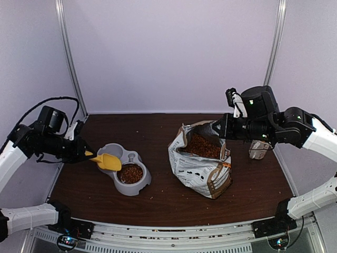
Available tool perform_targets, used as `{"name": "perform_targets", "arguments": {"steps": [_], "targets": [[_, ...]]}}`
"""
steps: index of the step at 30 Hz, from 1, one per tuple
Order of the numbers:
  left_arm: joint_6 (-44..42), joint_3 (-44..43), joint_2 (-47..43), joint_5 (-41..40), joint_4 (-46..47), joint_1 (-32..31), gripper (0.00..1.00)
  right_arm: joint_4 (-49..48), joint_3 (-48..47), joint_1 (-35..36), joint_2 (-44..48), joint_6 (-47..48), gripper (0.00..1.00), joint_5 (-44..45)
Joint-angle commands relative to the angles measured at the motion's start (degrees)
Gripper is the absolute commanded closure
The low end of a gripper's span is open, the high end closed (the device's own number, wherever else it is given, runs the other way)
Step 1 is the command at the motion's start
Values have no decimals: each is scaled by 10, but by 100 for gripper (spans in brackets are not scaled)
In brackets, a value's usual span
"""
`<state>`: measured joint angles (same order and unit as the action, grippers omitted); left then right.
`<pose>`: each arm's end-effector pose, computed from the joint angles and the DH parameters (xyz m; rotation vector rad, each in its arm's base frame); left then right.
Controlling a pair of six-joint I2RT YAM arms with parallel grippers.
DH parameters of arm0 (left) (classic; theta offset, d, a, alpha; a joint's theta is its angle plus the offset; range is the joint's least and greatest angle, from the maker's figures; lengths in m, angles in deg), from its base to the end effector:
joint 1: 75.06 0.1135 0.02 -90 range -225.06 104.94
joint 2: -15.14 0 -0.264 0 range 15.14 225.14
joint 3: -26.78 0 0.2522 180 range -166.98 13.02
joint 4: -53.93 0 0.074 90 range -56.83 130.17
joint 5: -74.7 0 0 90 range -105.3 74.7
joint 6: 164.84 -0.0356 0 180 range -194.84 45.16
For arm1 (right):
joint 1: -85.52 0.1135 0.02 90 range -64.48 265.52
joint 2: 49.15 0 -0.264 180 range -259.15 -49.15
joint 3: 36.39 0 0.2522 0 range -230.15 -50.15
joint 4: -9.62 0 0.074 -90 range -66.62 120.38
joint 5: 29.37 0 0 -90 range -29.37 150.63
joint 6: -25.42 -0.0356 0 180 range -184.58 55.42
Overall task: Serve the pet food
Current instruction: Place the pet food in the pet food bowl, then insert the spatula into the pet food bag.
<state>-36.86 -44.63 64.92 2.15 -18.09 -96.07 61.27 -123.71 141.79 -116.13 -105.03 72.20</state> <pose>0.1388 -0.0647 0.3249 -0.2388 2.5632 -0.7991 0.1427 0.2008 0.3876 -0.1790 2.2009 0.7779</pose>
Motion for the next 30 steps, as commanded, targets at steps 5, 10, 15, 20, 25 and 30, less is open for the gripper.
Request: {"name": "perform_targets", "arguments": {"steps": [5,10,15,20,25,30], "targets": [[33,-199,15,26,78,-127,100,-21,-17,9,-9,30,100,-58],[24,-255,76,4,122,-266,100,-11,-42,41,-39,39,100,-46],[-10,-323,161,-37,122,-358,100,-16,-51,60,-52,35,100,-43],[-29,-346,219,-76,103,-386,100,-21,-53,74,-57,27,100,-39],[-39,-378,275,-177,55,-402,100,-34,-53,97,-71,19,100,-38],[-42,-412,351,-281,37,-441,100,-47,-62,117,-93,11,100,-37]]}}
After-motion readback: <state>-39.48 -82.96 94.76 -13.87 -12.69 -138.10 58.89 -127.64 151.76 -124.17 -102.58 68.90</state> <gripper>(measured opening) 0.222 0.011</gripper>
